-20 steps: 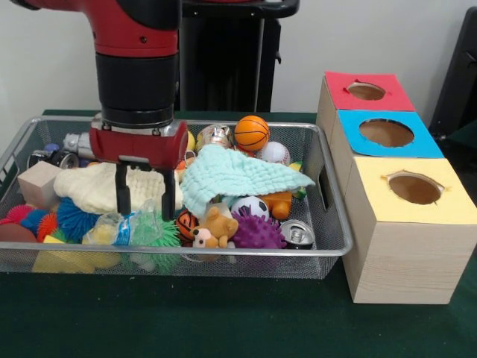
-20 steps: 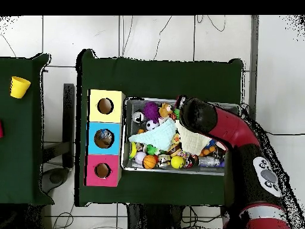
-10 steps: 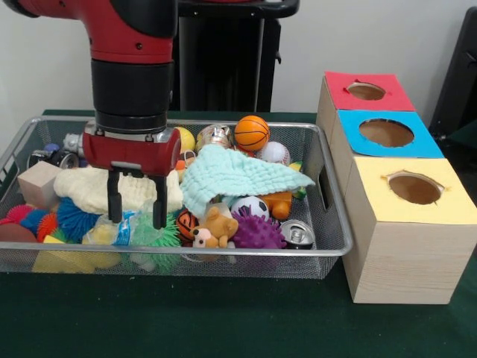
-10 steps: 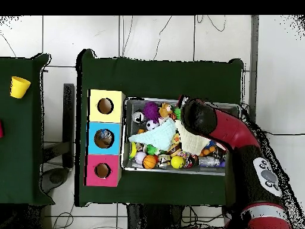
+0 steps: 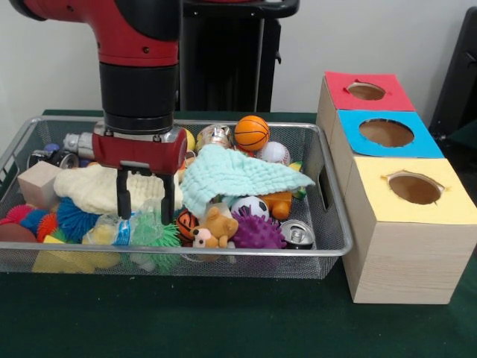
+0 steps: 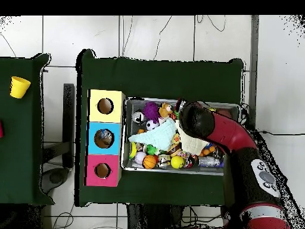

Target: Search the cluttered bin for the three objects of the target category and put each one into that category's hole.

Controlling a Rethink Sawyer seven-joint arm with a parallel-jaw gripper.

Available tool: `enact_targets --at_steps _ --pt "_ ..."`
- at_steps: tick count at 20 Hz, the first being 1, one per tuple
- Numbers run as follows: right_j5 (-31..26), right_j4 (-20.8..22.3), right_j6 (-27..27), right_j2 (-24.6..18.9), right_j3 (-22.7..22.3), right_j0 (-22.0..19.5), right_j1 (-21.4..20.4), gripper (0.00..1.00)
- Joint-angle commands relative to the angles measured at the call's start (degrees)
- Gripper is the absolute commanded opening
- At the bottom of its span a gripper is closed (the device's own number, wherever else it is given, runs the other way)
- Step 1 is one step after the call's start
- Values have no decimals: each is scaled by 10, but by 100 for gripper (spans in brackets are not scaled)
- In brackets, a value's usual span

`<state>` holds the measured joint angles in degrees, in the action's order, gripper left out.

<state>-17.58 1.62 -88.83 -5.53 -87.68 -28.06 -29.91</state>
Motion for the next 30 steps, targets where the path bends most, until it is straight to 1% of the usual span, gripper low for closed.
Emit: enact_targets --at_steps 1,4,7,11,15,18,24,27,30 --pt "-34 13 -61 -20 -70 -3 -5 100" --pt "-33 15 -62 -17 -75 2 -7 100" --pt "-24 21 -62 -8 -70 9 2 100" --pt "-6 35 -55 9 -51 16 20 100" --pt "-16 41 -45 25 -35 22 40 100" --pt "2 50 -36 30 -25 19 54 100" --pt "-10 41 -44 24 -16 16 52 100" --pt "-12 41 -45 25 -12 14 47 100" --pt "-27 41 -38 28 -3 16 33 100"
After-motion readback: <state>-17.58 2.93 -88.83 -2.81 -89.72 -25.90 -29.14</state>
